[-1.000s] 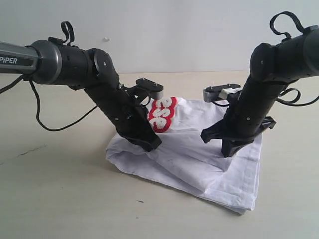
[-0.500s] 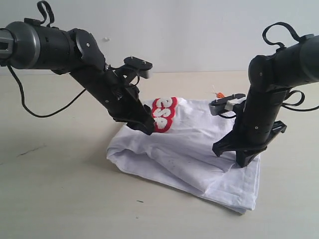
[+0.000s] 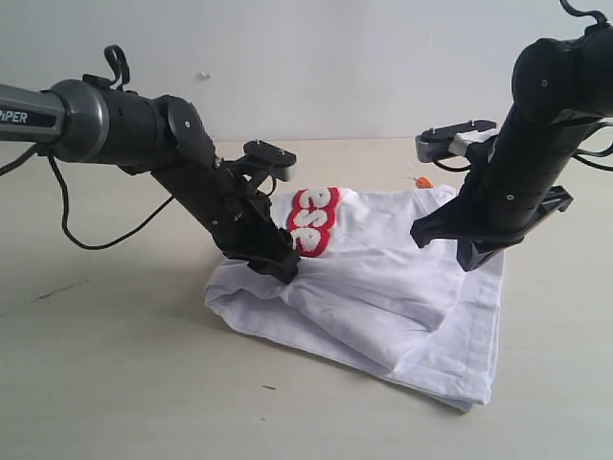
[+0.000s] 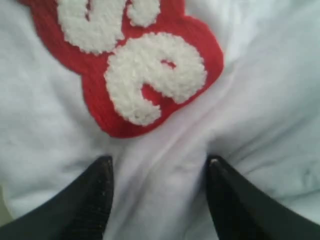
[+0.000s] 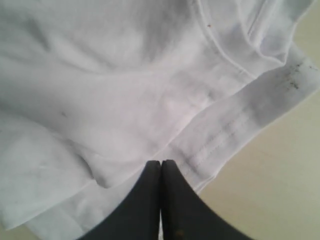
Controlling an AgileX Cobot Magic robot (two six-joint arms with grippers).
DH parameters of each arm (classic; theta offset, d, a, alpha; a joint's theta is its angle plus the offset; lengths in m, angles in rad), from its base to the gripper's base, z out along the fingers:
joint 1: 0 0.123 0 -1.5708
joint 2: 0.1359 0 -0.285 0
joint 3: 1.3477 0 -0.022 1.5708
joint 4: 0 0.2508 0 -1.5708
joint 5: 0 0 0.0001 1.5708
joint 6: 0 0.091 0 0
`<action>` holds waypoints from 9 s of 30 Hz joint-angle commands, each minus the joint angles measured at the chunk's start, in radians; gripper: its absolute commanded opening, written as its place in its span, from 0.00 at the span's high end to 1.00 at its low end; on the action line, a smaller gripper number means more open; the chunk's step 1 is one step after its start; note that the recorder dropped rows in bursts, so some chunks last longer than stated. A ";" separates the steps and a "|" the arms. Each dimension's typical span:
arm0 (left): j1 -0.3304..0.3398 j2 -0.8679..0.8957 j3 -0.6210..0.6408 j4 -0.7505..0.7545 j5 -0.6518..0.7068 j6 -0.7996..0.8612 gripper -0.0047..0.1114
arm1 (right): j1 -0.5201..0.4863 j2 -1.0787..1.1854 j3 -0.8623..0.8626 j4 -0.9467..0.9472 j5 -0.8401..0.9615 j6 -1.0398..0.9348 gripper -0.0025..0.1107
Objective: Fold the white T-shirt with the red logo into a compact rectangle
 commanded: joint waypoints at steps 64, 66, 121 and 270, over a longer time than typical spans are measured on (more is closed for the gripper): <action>0.297 -0.420 0.446 -0.430 -0.006 0.159 0.64 | -0.003 -0.078 0.417 0.532 -0.590 -0.007 0.54; 0.297 -0.420 0.446 -0.430 -0.006 0.159 0.64 | -0.003 -0.071 0.417 0.678 -0.601 -0.122 0.54; 0.297 -0.420 0.446 -0.443 0.020 0.161 0.64 | -0.003 0.081 0.293 0.739 -0.479 -0.249 0.58; 0.297 -0.875 0.860 -0.971 -0.331 0.638 0.96 | -0.003 -0.631 0.623 0.067 -0.668 0.013 0.98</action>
